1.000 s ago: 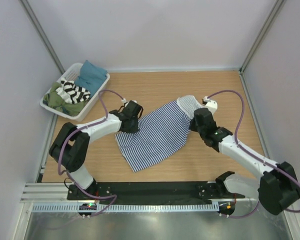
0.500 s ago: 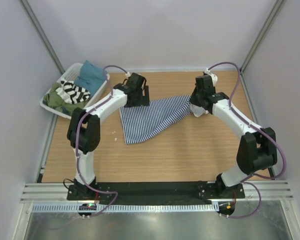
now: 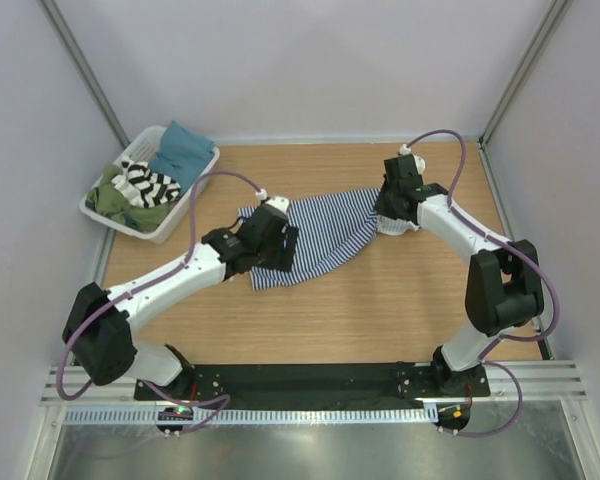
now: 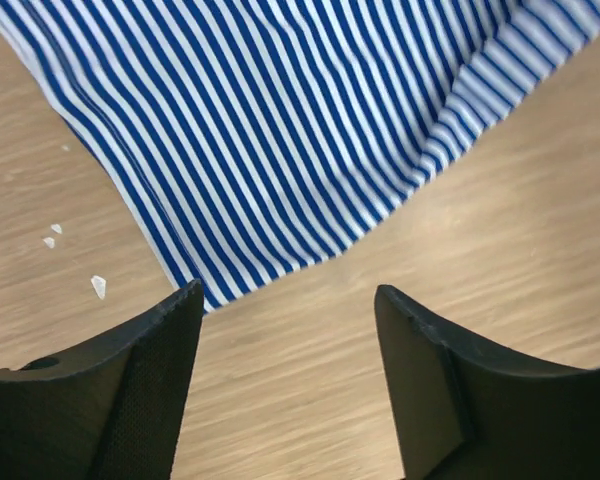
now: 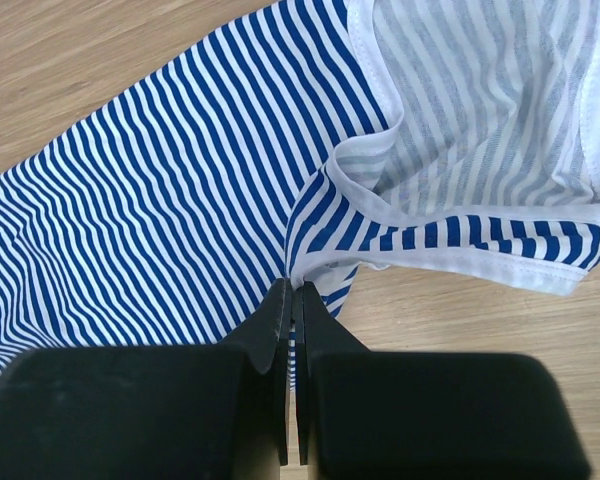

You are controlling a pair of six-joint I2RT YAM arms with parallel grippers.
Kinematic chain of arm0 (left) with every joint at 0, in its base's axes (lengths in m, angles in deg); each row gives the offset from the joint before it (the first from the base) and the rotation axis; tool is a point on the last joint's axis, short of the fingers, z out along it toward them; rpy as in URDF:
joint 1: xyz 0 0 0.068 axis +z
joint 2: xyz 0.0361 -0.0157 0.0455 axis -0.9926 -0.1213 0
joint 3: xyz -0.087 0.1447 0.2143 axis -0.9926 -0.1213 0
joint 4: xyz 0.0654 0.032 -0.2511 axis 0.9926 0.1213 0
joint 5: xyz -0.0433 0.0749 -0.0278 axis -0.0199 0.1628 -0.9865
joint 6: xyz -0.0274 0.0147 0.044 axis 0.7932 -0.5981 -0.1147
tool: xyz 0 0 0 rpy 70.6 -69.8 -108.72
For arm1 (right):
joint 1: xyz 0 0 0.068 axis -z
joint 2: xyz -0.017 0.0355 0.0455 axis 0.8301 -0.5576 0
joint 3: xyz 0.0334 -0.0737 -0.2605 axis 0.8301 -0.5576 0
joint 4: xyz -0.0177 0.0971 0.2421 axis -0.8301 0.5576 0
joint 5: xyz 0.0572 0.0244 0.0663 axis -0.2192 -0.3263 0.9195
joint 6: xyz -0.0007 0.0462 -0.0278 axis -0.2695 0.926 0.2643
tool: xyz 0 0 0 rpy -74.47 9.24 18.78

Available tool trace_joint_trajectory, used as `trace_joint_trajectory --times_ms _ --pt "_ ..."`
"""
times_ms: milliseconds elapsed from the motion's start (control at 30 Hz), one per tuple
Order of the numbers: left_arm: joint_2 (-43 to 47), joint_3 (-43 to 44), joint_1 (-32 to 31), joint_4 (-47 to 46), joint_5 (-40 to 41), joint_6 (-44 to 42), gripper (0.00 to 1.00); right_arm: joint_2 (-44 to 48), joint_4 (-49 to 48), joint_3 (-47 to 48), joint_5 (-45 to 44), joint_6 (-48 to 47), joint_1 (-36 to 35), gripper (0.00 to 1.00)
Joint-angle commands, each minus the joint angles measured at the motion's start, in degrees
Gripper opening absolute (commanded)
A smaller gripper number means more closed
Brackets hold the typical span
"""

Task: Fold and stack the tank tops
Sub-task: Flatten the tank top out

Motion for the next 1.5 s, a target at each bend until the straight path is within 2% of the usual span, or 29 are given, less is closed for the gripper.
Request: trace_joint_trajectory --times_ms 0,33,133,233,400,567,800,967,1067,1100,1167,1200,1267,1467 --pt "0.20 -4.99 -2.52 -2.32 1.59 -2.97 0.68 0.19 -0.67 2.60 0.86 -0.63 0.52 0.01" --pt "-0.15 -5.52 -2.52 -1.45 2.38 -2.53 0.58 0.19 -0.59 2.51 1.04 -0.72 0.78 0.01" --pt "-1.91 -6.84 -2.43 0.13 6.51 0.89 0.51 0.72 -0.50 2.25 1.30 -0.81 0.96 0.01" --pt "-1.65 -10.25 -2.26 -3.27 5.21 3.01 0.45 1.16 -0.41 1.81 1.39 -0.99 0.95 0.01" --pt "3.34 -18.60 -1.47 -14.95 -0.76 3.89 0.49 1.33 -0.67 0.76 1.83 -1.16 1.04 0.01" --pt "4.50 -23.53 2.48 -19.02 -5.78 4.33 0.49 1.60 -0.76 0.41 2.18 -1.34 1.22 0.01" --pt "1.69 -22.23 4.78 -20.95 -8.33 2.48 0.54 1.69 -0.85 0.14 2.27 -1.60 1.31 0.01" --pt "-2.61 -21.08 5.65 -21.75 -10.35 2.48 0.49 1.77 -1.11 -0.12 2.79 -1.42 1.57 0.01" --pt "-3.93 -20.81 5.83 -21.92 -11.32 3.10 0.39 1.77 -1.20 -0.21 3.06 -1.42 1.66 0.01" --pt "-4.02 -20.90 5.83 -21.75 -11.93 3.18 0.27 1.95 -1.11 -0.21 3.15 -1.42 1.57 0.01" --pt "-3.15 -21.34 5.83 -21.66 -12.64 3.27 0.11 1.95 -0.85 -0.21 3.15 -1.51 1.66 0.01" --pt "-1.67 -21.52 5.74 -21.05 -12.90 3.36 0.00 2.12 -0.68 -0.21 3.24 -1.69 1.66 0.01" --pt "0.36 -21.95 5.74 -19.82 -13.26 3.80 0.00 3.00 0.29 -0.30 3.24 -1.86 1.66 0.01" --pt "14.06 -23.63 5.83 -12.79 -16.60 7.39 0.00 10.36 3.37 -6.09 2.27 -2.22 1.66 0.01"
